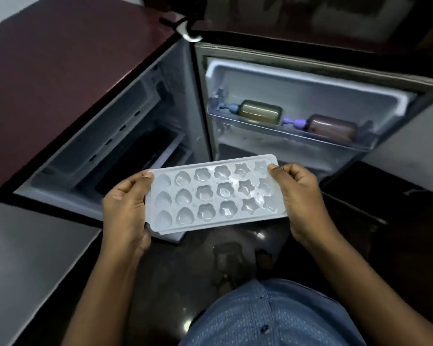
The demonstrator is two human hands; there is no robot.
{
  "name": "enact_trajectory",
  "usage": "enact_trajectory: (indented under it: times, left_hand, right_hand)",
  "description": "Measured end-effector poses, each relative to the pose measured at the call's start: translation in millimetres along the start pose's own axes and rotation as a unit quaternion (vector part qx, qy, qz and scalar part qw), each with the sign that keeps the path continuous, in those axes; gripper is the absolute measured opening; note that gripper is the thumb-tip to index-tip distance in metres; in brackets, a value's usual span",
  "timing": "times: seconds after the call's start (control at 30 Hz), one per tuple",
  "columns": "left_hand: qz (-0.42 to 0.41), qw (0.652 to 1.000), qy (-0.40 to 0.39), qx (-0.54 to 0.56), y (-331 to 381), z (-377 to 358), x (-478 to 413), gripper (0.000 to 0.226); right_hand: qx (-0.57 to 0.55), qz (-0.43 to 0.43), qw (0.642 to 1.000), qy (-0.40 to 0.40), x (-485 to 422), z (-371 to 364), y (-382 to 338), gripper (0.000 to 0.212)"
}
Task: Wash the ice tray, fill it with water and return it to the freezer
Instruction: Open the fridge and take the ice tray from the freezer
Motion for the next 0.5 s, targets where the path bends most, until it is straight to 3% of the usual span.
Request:
enact_trajectory:
  times: [0.17, 0.5]
  left_hand:
    - [-0.009, 0.996, -0.088, -0.025, -2.4, -52.5, 4.0, 0.018]
    - [0.006, 0.972, -0.228, -0.051, -27.6, -187.5, 47.3, 0.007]
  right_hand:
    - [-0.028, 0.021, 0.996, 0.085, 30.4, 53.6, 8.5, 0.058]
    - [-0.074, 0.014, 0.969, 0.233, 71.2, 172.8, 21.2, 0.052]
Point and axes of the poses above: each hand's wrist, its own x-axis away from the middle knuckle, its own z-axis out of the back of the hand, y = z × x, the point moved 10 cm from there along -x, towards the middle knuckle, and after that the axes turned 7 degrees about -z, right-handed, at the moved point
